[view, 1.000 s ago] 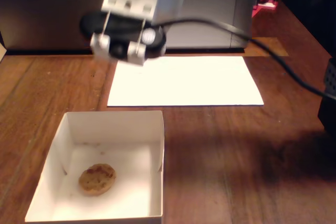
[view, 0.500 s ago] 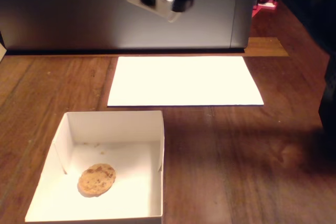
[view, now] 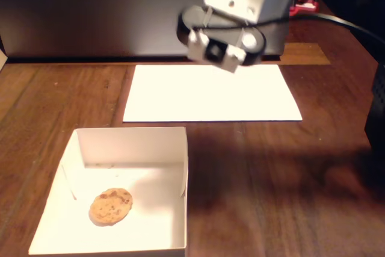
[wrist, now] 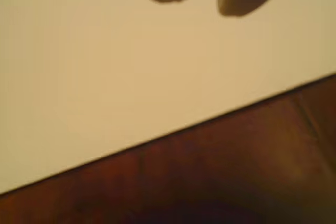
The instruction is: Grasp a mini cookies block and put it in the white box.
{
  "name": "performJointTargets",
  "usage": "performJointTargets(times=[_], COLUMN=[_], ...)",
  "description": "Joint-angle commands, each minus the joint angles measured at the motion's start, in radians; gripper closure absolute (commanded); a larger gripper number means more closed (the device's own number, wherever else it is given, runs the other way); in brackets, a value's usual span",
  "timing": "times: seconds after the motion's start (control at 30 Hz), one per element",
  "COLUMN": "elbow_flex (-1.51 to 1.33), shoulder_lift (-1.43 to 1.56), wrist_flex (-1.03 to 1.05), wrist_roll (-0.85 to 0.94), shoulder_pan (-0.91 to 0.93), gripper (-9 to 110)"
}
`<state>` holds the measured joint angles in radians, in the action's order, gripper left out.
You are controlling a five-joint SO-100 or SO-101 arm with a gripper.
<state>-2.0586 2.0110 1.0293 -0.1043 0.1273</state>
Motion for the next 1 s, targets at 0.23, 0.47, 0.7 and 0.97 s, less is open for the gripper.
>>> performJointTargets(times=[0.23,0.47,0.7,0.97], elbow_flex=[-0.282,-0.462,-0.627,-0.804], shoulder_lift=[0.268,0.382,0.495,0.675], wrist_flex=[-0.149,-0.193,-0.239,-0.278], wrist_roll=[0.000,0.040,0.081,0.098], shoulder_pan=[0.015,0.049,0.109,0.115], gripper=[102,102,102,102])
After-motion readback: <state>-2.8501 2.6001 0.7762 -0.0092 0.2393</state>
